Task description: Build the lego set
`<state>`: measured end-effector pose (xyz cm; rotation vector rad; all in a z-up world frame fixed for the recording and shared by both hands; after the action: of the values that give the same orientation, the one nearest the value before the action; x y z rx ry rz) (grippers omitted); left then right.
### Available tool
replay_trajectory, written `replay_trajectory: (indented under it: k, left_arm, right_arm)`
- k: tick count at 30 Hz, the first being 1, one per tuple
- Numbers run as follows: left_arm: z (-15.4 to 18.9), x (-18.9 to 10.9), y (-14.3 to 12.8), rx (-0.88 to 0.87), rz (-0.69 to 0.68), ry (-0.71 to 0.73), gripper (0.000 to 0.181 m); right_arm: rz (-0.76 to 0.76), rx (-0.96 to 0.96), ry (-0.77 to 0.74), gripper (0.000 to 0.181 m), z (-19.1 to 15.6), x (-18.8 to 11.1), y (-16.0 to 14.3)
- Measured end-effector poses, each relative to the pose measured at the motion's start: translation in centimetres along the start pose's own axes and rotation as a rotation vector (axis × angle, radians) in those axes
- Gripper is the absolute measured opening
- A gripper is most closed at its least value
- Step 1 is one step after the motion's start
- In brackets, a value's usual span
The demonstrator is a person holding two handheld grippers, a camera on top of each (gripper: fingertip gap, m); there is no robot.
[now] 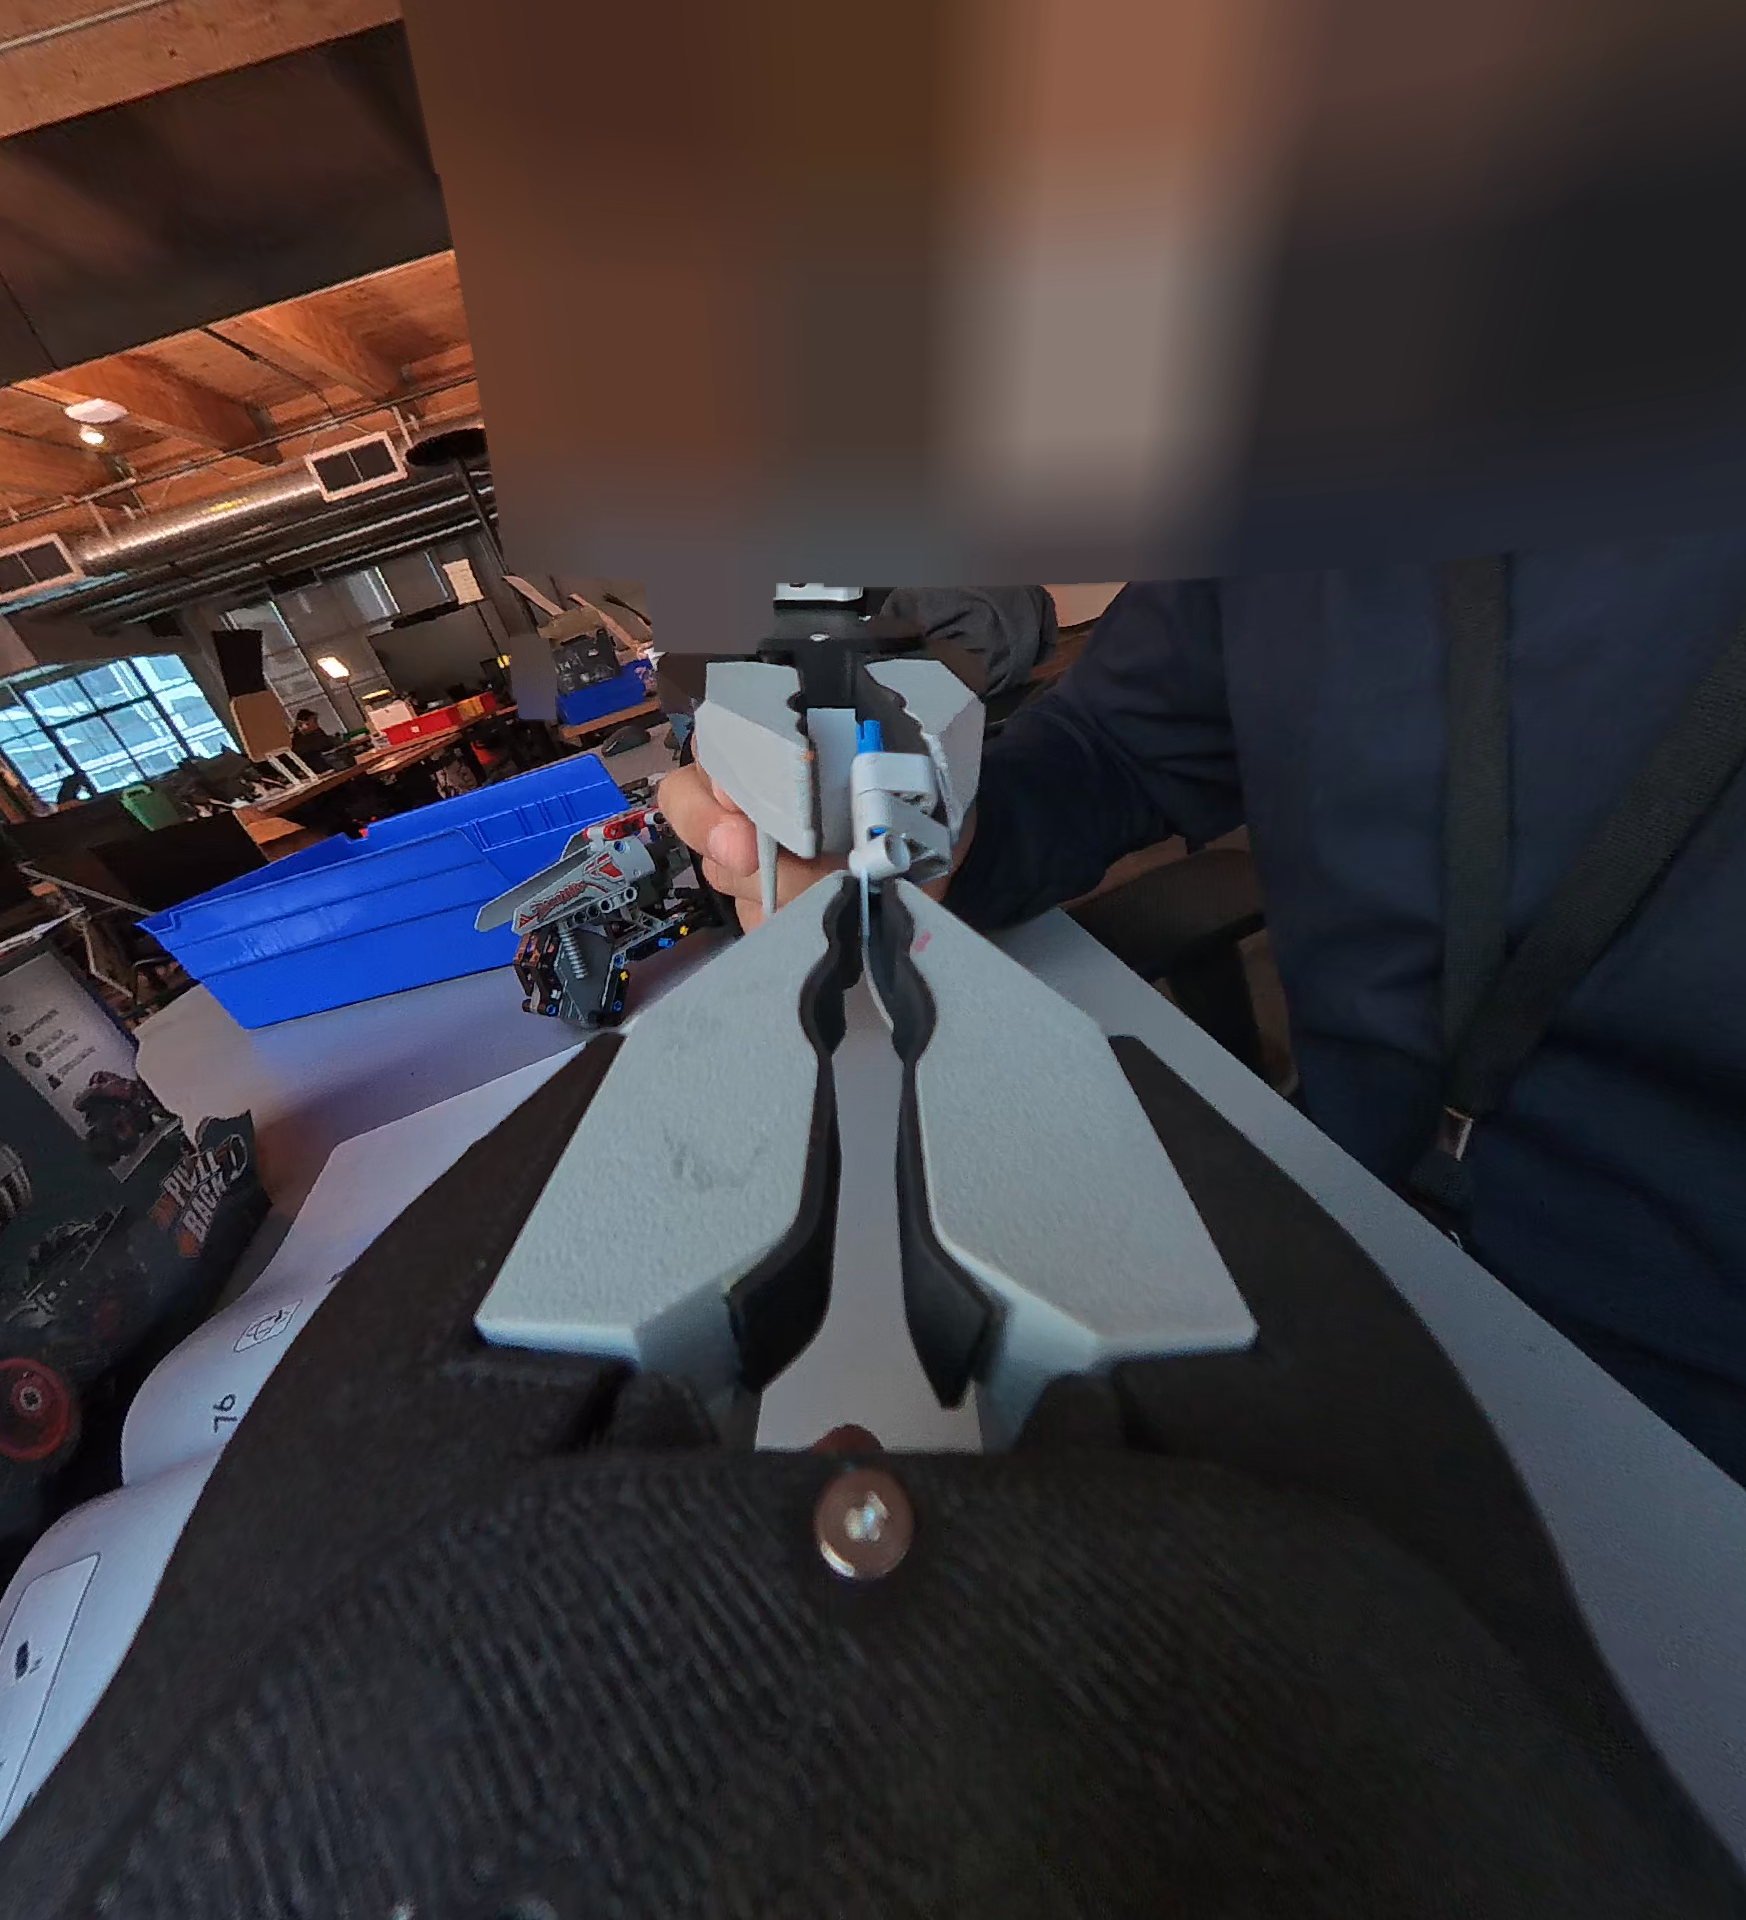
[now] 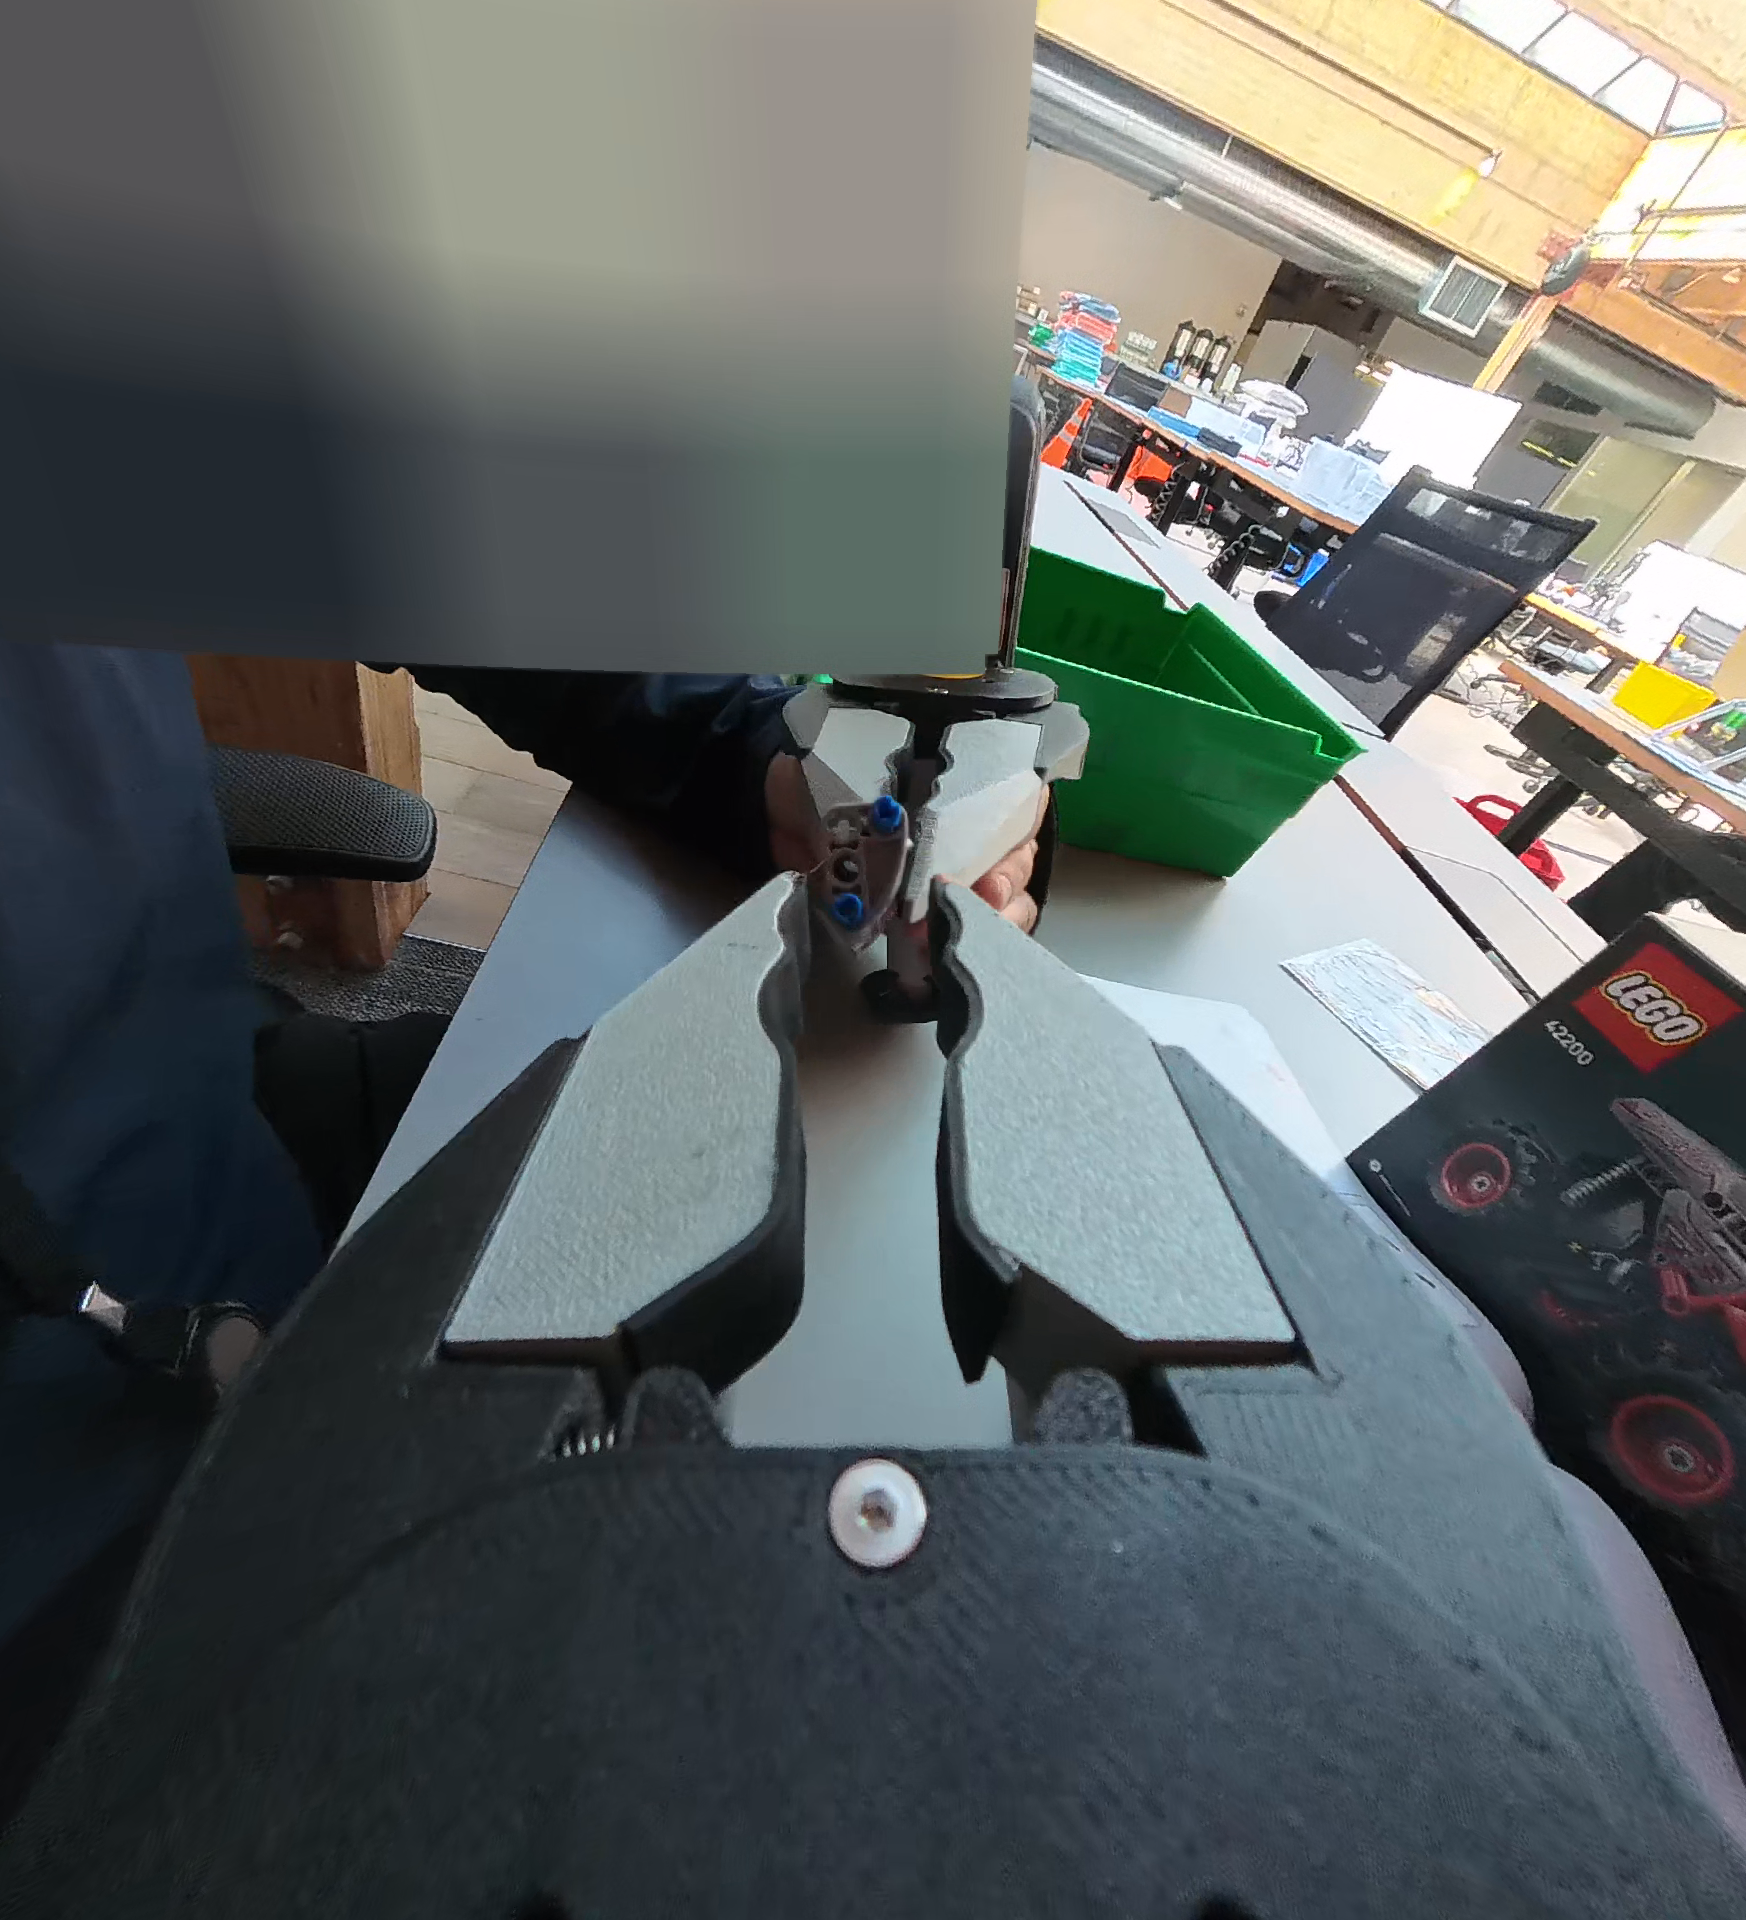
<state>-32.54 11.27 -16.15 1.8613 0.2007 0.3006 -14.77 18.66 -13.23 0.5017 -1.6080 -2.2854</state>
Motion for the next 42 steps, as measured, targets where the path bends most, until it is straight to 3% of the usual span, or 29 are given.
replay_trajectory:
  k: [15, 18, 21, 26, 35, 42]
  left_arm:
    - [0.0, 0.1, -0.1, 0.034, -0.154, 0.089, 0.000]
    - [0.2, 0.2, 0.0, 0.176, -0.249, 0.170, 0.000]
    - [0.9, 0.7, 0.0, 0.402, -0.440, 0.248, 0.000]
    - [1.8, 1.5, -0.4, 0.624, -0.639, 0.319, 0.001]
    - [1.6, 1.7, -0.7, 0.441, -0.623, 0.332, 0.000]
    - [1.2, 1.8, -0.8, 0.348, -0.591, 0.336, 0.000]
  right_arm:
    - [-0.036, 0.009, -0.006, 0.014, 0.4, 0.0, -1.0]
    - [-0.046, 0.000, -0.031, 0.014, 0.8, -0.3, -1.3]
    - [-0.088, -0.002, -0.046, 0.019, 1.2, -0.4, -1.9]
    - [-0.158, -0.065, -0.060, 0.012, 1.1, 0.1, -2.8]
    - [-0.239, -0.234, -0.127, 0.014, 0.4, 0.4, -3.1]
    - [-0.223, -0.233, -0.120, 0.014, 0.6, 0.2, -3.2]
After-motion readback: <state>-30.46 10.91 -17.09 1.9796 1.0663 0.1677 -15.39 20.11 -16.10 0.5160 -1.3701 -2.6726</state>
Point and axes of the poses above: each gripper's, where its closed fingertips meet, x out along the fingers, y out of its top, z = x × y across the jaws, the point moved 10 cm from there along -x, back along the fingers, and after that the axes turned 2 degrees about -y, right-handed, at the moved point
